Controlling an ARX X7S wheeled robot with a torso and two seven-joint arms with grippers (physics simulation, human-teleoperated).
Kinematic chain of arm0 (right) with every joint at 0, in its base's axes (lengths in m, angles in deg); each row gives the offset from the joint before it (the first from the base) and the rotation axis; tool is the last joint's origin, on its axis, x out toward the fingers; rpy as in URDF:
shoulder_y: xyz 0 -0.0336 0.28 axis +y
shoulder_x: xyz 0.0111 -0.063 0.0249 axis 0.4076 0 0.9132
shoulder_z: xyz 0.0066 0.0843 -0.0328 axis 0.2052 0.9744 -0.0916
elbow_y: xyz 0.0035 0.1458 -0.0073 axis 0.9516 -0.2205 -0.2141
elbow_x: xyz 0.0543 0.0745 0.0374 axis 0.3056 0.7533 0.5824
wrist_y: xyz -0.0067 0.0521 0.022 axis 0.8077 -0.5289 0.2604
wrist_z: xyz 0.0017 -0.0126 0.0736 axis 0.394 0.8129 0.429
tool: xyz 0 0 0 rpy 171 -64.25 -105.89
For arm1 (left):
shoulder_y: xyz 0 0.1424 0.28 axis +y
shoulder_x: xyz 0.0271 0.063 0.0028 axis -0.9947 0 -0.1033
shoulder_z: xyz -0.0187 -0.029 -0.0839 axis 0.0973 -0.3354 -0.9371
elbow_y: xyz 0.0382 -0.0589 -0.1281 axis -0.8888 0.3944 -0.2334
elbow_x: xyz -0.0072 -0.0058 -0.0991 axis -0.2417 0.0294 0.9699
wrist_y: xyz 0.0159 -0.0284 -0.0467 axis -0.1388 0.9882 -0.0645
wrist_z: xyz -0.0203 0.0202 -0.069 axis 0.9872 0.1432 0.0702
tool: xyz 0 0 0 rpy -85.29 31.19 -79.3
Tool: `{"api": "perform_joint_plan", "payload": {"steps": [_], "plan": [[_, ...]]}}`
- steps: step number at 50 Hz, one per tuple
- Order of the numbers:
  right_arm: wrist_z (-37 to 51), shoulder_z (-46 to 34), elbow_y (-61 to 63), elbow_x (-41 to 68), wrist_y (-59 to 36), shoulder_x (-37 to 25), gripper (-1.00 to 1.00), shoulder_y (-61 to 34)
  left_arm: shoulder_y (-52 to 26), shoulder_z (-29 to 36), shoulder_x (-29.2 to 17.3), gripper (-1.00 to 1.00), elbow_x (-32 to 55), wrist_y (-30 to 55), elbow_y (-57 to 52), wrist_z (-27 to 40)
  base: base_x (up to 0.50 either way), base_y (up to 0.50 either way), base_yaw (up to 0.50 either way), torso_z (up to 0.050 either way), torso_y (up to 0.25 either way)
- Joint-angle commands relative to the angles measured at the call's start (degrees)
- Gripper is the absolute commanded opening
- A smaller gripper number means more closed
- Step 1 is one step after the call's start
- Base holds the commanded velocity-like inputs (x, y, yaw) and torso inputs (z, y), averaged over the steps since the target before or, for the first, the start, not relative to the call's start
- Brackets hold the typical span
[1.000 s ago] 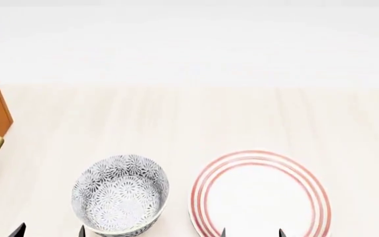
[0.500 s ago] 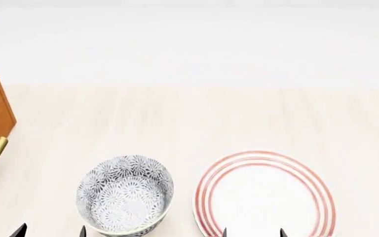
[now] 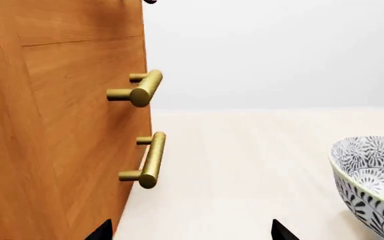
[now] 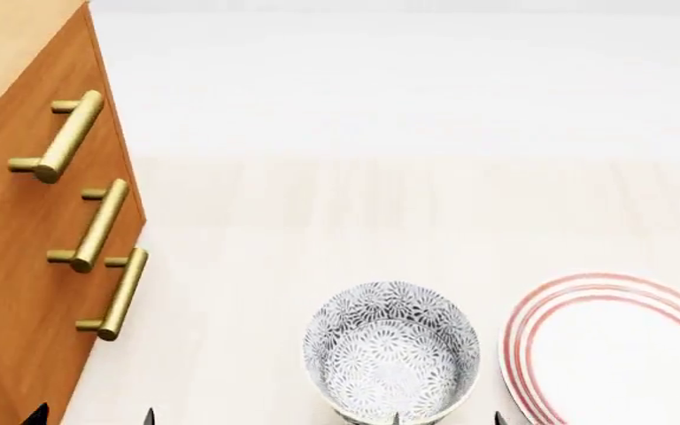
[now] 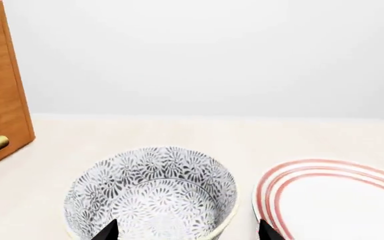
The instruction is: Open the top drawer of the cabinet.
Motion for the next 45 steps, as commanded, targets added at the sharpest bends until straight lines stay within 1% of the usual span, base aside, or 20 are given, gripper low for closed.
{"api": "perform_joint_plan", "payload": {"steps": [1,4,8,10,11,15,23,26,31,37,42,45], "plan": [[-0.99,0.88,-0.33,-0.69,0.35,0.80,1.00,0.03,0.02,-0.97,0.78,1.00,-0.41,-0.31,0.02,-1.09,0.00,0.50,0.00,0.000,0.000],[-0.94,0.82,-0.77,-0.62,0.56,0.78,1.00,-0.11,0.03,-0.86,0.69,1.00,-0.40,-0.22,-0.15,-0.95,0.00,0.49,0.00,0.000,0.000],[-0.23,1.01,-0.59,-0.36,-0.69,0.79,1.00,-0.31,-0.47,-0.20,0.40,1.00,-1.07,1.00,0.22,-0.73,0.00,0.00,0.00,0.000,0.000],[-0.15,0.95,-0.65,-0.36,-0.70,0.76,1.00,-0.46,-1.17,1.26,-0.21,1.00,-4.03,1.68,0.92,0.06,0.00,0.00,0.00,0.000,0.000],[-0.07,0.97,-0.85,-0.27,-0.86,0.81,1.00,-0.58,-1.60,2.18,-0.67,1.00,-4.69,3.00,0.71,-0.49,0.00,0.00,0.00,0.000,0.000],[0.10,0.90,-1.13,-0.25,-0.62,0.78,1.00,-0.76,-2.58,3.59,-1.43,1.00,-6.54,3.52,1.60,-0.80,0.00,0.00,0.00,0.000,0.000],[0.54,0.89,-0.79,0.06,-0.77,0.58,1.00,-0.74,-7.26,8.96,-3.71,1.00,-15.76,4.12,6.37,-0.35,0.00,0.00,0.00,0.000,0.000],[0.74,0.88,-0.36,0.22,-1.15,0.47,1.00,-0.70,-9.34,9.74,-3.67,1.00,-17.85,4.24,8.55,0.56,0.00,0.00,0.00,0.000,0.000],[0.95,0.87,-0.23,0.49,-1.32,0.38,1.00,-0.83,-13.64,13.51,-4.64,1.00,-23.82,6.14,11.80,0.29,0.00,0.00,0.00,0.000,0.000],[0.99,0.72,-0.55,0.70,-1.14,0.27,1.00,-0.92,-16.75,16.92,-5.67,1.00,-30.88,8.10,14.13,1.91,0.00,0.00,0.00,0.000,0.000],[1.11,0.55,-0.37,0.86,-1.29,0.14,1.00,-0.89,-18.80,18.99,-6.03,1.00,-34.65,9.24,15.39,2.43,0.00,0.00,0.00,0.000,0.000],[1.09,0.47,-0.83,0.93,-0.96,0.14,1.00,-0.97,-20.53,21.27,-6.20,1.00,-38.85,10.32,16.81,3.41,0.00,0.00,0.00,0.000,0.000]]}}
